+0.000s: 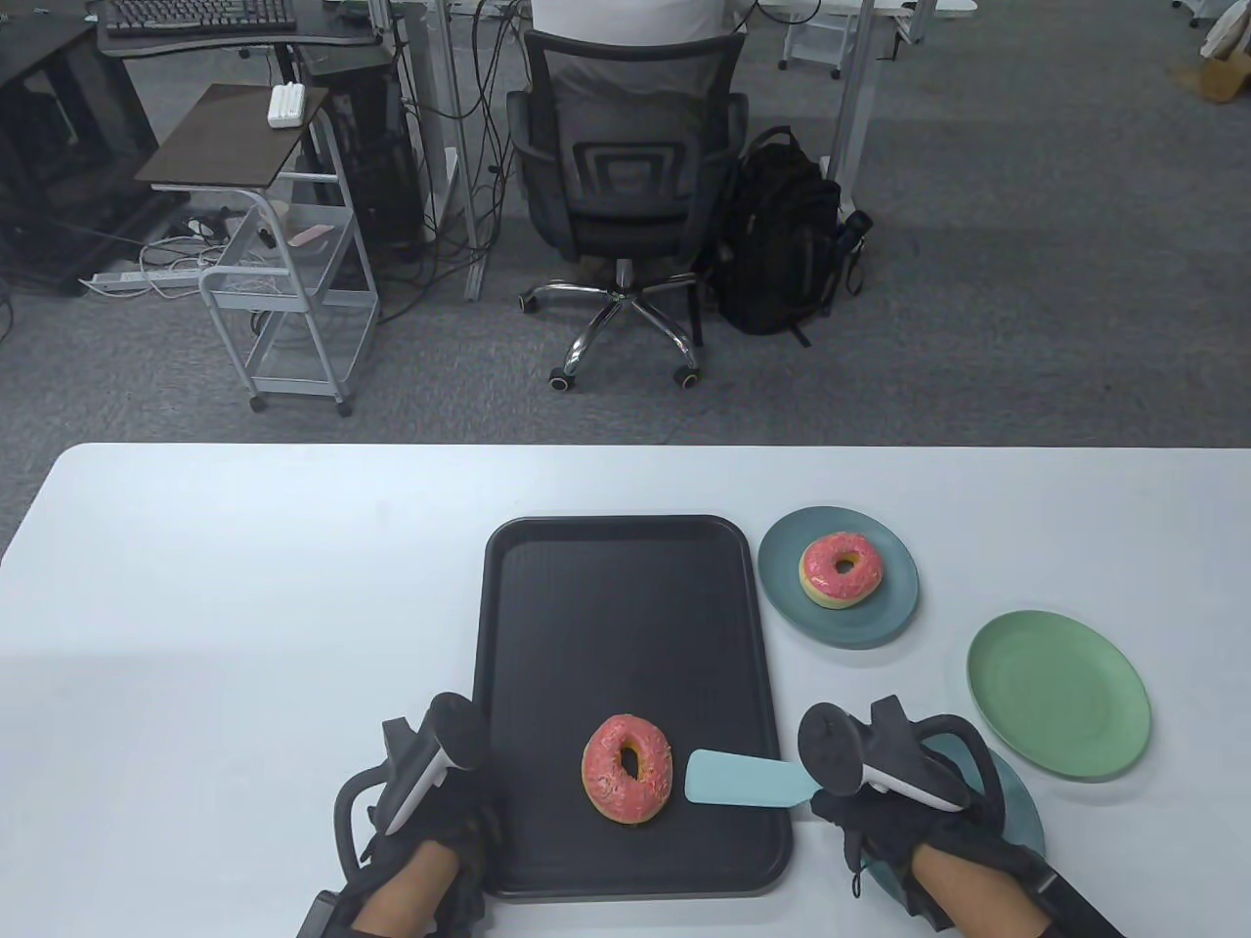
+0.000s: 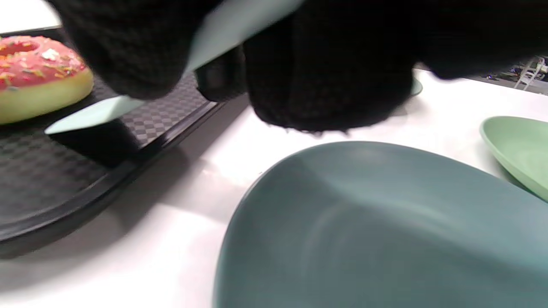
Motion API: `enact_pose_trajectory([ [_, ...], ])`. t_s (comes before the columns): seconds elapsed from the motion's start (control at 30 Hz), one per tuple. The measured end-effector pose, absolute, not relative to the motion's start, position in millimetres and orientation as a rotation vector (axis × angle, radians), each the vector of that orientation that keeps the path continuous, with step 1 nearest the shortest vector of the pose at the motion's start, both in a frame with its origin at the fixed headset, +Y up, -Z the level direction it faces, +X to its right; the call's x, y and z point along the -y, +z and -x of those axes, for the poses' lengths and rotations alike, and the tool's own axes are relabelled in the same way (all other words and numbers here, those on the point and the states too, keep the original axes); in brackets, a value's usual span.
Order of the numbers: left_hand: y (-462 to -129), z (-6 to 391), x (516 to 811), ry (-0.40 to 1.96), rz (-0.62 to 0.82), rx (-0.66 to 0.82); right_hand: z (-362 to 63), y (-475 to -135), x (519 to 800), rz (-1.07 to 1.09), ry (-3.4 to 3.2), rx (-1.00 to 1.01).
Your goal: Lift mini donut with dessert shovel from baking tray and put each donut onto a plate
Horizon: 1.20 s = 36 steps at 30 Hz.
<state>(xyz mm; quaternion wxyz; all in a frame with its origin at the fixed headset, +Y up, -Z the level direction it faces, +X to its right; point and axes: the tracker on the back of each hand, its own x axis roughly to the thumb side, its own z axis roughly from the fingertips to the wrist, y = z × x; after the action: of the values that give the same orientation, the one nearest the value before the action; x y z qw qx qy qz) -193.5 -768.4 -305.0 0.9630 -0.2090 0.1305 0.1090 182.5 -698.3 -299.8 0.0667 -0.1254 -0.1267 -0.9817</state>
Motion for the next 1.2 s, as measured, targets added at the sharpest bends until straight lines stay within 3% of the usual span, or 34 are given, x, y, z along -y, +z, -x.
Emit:
enact_pose_trajectory([
  [0.9,-304.4,192.5,768.5,0.204,0.41,-0.265,-105.7,-318.0,719.6,0.59,-2.952,0.375],
  [1.2,-303.5,189.7,768.8,0.175,0.396,-0.267,-98.9,-319.3,724.2,0.612,-2.967,0.394],
])
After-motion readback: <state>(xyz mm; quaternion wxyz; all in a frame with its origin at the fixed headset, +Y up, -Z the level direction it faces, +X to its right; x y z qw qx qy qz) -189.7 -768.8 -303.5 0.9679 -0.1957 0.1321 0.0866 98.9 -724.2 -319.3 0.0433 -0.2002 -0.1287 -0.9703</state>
